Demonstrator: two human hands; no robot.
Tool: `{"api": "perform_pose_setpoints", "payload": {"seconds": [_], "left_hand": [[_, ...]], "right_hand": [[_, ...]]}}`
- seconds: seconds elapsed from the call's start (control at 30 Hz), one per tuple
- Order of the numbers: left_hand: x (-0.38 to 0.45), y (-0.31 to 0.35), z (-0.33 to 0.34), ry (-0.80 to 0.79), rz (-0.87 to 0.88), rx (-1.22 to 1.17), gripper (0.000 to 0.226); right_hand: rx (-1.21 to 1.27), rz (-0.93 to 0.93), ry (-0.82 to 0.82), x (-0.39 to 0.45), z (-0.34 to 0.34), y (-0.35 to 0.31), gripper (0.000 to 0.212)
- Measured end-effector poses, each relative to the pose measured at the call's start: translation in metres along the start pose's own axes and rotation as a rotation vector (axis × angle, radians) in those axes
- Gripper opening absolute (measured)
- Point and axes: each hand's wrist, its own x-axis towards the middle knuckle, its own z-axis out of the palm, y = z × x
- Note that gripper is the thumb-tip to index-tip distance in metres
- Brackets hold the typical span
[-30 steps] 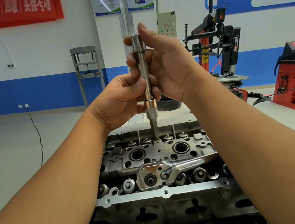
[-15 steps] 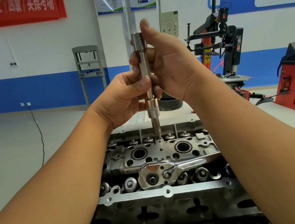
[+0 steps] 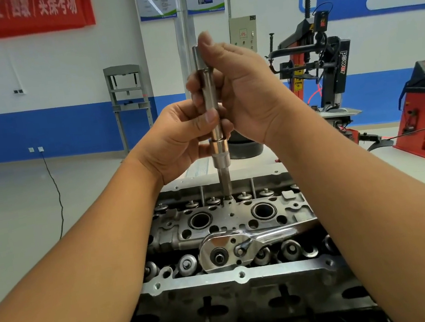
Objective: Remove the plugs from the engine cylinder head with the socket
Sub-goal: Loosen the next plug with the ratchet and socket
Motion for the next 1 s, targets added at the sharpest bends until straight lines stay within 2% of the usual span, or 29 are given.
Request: {"api": "perform_pose_setpoints", "payload": {"seconds": [0.13, 0.3, 0.43, 0.53, 0.63, 0.77, 1.0], "left_hand": [[-0.0014, 0.0008, -0.0031, -0.047, -0.015, -0.054, 0.041], [-0.0003, 0.0004, -0.0002, -0.013, 0.006, -0.022, 0.039], [-0.0002, 0.0008, -0.0014, -0.007, 0.009, -0.022, 0.041], [-0.0019, 0.0013, -0.0031, -0.061, -0.017, -0.067, 0.040], [-0.0020, 0.0005, -0.0020, -0.050, 0.000, -0.052, 0.037], [0.0002, 0.0004, 0.0006, 0.000, 0.026, -0.020, 0.041], [-0.0019, 0.0012, -0.0044, -0.053, 0.012, -0.081, 0.039]], "right_hand": [[0.034, 0.019, -0.025, -0.0006, 0.0010, -0.0004, 0.035], [0.039, 0.038, 0.000, -0.0014, 0.0011, -0.0019, 0.034], [0.013, 0.013, -0.018, -0.0007, 0.0013, -0.0019, 0.024], [0.104, 0.067, -0.049, -0.0015, 0.0009, -0.0022, 0.030], [0.114, 0.100, -0.046, -0.0019, 0.0005, -0.0034, 0.035], [0.016, 0.032, -0.002, -0.0027, 0.0005, -0.0031, 0.024], [0.093, 0.086, -0.047, -0.0017, -0.0001, -0.0033, 0.040]]}}
